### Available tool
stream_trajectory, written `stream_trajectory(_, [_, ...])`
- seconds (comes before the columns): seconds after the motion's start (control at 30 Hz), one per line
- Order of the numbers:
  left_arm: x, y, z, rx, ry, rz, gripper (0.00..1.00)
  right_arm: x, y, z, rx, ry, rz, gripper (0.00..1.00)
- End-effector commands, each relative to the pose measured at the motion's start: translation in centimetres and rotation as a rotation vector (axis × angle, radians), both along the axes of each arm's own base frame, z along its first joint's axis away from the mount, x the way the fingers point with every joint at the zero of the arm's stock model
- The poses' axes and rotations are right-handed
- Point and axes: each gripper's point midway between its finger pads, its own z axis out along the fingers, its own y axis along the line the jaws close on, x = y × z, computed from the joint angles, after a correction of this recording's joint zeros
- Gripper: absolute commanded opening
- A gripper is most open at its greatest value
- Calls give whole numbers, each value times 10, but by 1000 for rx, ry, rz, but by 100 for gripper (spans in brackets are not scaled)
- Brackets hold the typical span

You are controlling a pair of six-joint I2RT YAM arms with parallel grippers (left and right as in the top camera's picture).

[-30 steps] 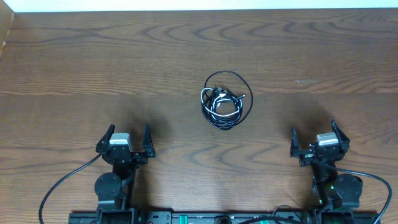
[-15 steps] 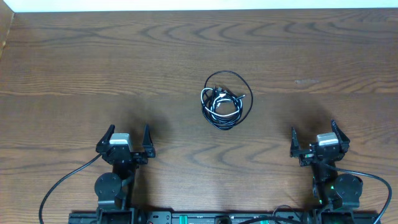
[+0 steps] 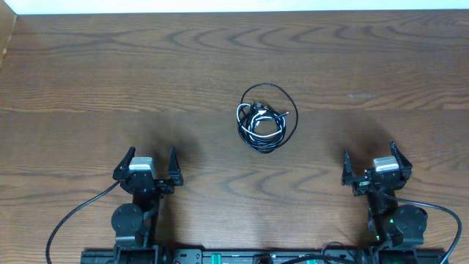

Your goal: Untangle cables

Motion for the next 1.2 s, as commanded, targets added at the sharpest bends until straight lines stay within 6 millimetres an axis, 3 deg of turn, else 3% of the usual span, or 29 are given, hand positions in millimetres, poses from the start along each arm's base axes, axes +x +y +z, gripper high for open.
stream_trajectory(0.0, [-2, -8, -14, 7, 46, -45, 96, 0, 1, 0, 8, 0, 4, 99])
stream_trajectory(0.47, [-2, -8, -13, -66, 49, -37, 96, 0, 0, 0, 10, 2, 0, 99])
stream_trajectory(0.67, [-6, -8, -4, -122, 87, -28, 96, -1, -9, 3, 115, 33, -63, 99])
stream_trajectory(0.8, [-10, -8, -2, -126, 236, -19, 96, -3, -9, 6, 111, 173, -73, 99])
stream_trajectory(1.1, [-5, -9, 33, -144, 720, 5, 96, 21, 5, 16, 157, 642, -34, 99])
stream_trajectory(1.17, [-6, -20, 41, -179, 810, -44, 96, 25, 11, 26, 170, 766, -13, 99])
